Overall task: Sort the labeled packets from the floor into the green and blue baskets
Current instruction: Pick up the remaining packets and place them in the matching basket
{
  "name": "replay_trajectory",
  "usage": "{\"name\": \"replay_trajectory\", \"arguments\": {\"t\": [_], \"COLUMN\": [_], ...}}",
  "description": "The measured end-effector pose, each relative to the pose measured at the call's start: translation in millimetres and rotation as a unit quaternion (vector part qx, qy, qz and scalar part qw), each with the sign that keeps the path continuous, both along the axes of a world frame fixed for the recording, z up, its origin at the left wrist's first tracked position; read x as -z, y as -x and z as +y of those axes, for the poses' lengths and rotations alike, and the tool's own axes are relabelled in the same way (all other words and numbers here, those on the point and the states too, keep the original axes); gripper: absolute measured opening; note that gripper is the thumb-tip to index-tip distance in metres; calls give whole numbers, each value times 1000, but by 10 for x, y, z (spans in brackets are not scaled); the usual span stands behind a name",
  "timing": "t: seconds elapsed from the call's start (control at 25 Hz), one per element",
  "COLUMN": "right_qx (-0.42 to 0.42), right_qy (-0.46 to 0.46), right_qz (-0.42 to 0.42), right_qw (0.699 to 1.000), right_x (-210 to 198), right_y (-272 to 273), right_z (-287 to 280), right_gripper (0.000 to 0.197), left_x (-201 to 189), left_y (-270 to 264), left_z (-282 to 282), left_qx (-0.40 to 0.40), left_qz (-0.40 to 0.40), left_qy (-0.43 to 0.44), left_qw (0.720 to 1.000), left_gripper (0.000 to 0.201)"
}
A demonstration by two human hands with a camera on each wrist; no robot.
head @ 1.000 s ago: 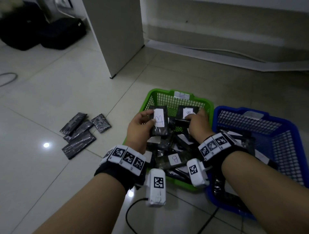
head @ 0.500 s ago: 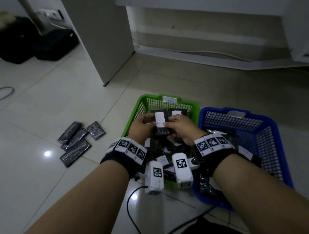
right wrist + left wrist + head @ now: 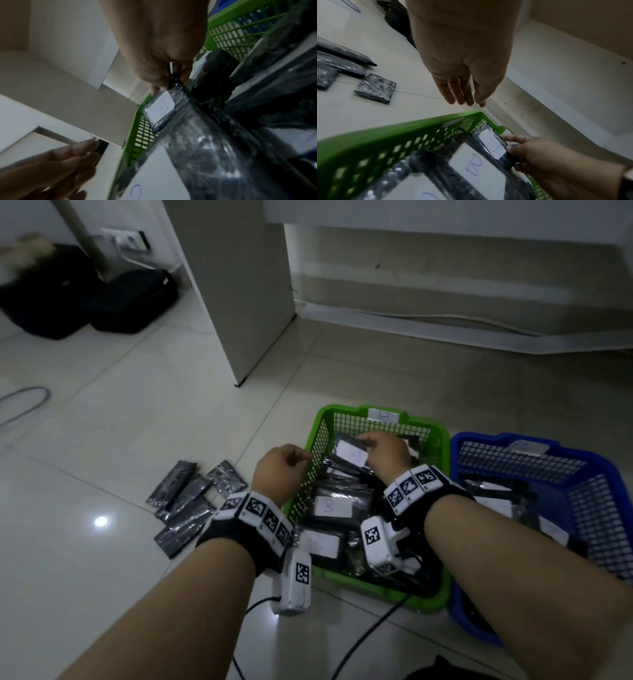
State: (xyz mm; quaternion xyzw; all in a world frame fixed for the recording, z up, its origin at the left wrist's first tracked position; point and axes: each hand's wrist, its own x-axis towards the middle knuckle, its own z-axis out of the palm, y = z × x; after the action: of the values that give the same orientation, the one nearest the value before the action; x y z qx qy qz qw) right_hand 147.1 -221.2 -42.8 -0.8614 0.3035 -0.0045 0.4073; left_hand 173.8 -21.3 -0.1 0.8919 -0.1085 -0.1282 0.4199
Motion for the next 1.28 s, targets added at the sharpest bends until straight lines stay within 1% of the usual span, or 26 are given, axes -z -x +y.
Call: {"name": "replay_trajectory", "arguments": {"t": [0.04, 0.08, 0.12, 0.2, 0.28, 0.36, 0.44, 0.48, 0.52, 0.6, 0.68, 0.76, 0.84, 0.88, 0.96, 1.0, 1.08, 1.12, 1.2, 1.28], "right_qx": [-33, -71, -108, -172, -214, -232, -248, -257, -263, -273, -301, -329, -352, -361, -386, -396, -404, -404, -397, -386], "right_qy": [12, 35, 70, 146, 188, 178, 148, 140, 133, 123, 127, 132, 133, 134, 130, 129, 140, 158, 217, 266], "right_qz": [30, 62, 88, 135, 167, 166, 134, 116, 103, 87, 82, 81, 90, 96, 103, 108, 126, 131, 123, 112], "right_qw": [999, 995, 988, 965, 944, 942, 948, 949, 950, 950, 942, 932, 922, 918, 907, 903, 895, 891, 883, 876], "right_x": [33, 69, 88, 85, 49, -81, -257, -357, -450, -564, -559, -452, -277, -173, 82, 187, 362, 431, 505, 527], "right_y": [-63, -87, -106, -88, -55, -70, -151, -208, -288, -445, -577, -692, -764, -800, -871, -885, -899, -896, -874, -862], "right_z": [30, 53, 84, 133, 192, 299, 455, 544, 664, 915, 1204, 1494, 1733, 1843, 2102, 2208, 2381, 2435, 2492, 2508], "right_gripper": [45, 48, 46, 43, 44, 39, 35, 35, 37, 41, 40, 36, 36, 38, 45, 48, 54, 55, 56, 52], "left_x": [30, 79, 121, 184, 193, 98, -79, -171, -270, -363, -265, 5, 327, 464, 714, 785, 901, 938, 975, 944], "left_y": [-41, -58, -77, -91, -149, -298, -491, -583, -678, -840, -927, -944, -831, -745, -558, -466, -369, -361, -389, -445], "left_z": [67, 112, 159, 218, 237, 263, 355, 433, 562, 883, 1274, 1643, 1927, 2031, 2206, 2249, 2296, 2298, 2303, 2334], "left_qx": [11, 24, 41, 85, 123, 177, 246, 269, 276, 255, 207, 157, 125, 115, 103, 101, 104, 107, 99, 106], "left_qz": [-21, -27, -22, -5, 5, 17, 17, 14, 9, 0, -3, -14, -27, -27, -19, -20, -35, -47, -58, -58], "left_qy": [-32, -53, -62, -72, -93, -147, -214, -236, -247, -249, -247, -236, -240, -254, -284, -290, -297, -295, -271, -246], "left_qw": [999, 998, 997, 994, 988, 973, 945, 934, 929, 935, 947, 959, 962, 960, 953, 951, 949, 948, 956, 962], "left_gripper": [17, 19, 22, 26, 30, 33, 35, 35, 33, 29, 28, 27, 29, 36, 55, 63, 72, 70, 59, 50]}}
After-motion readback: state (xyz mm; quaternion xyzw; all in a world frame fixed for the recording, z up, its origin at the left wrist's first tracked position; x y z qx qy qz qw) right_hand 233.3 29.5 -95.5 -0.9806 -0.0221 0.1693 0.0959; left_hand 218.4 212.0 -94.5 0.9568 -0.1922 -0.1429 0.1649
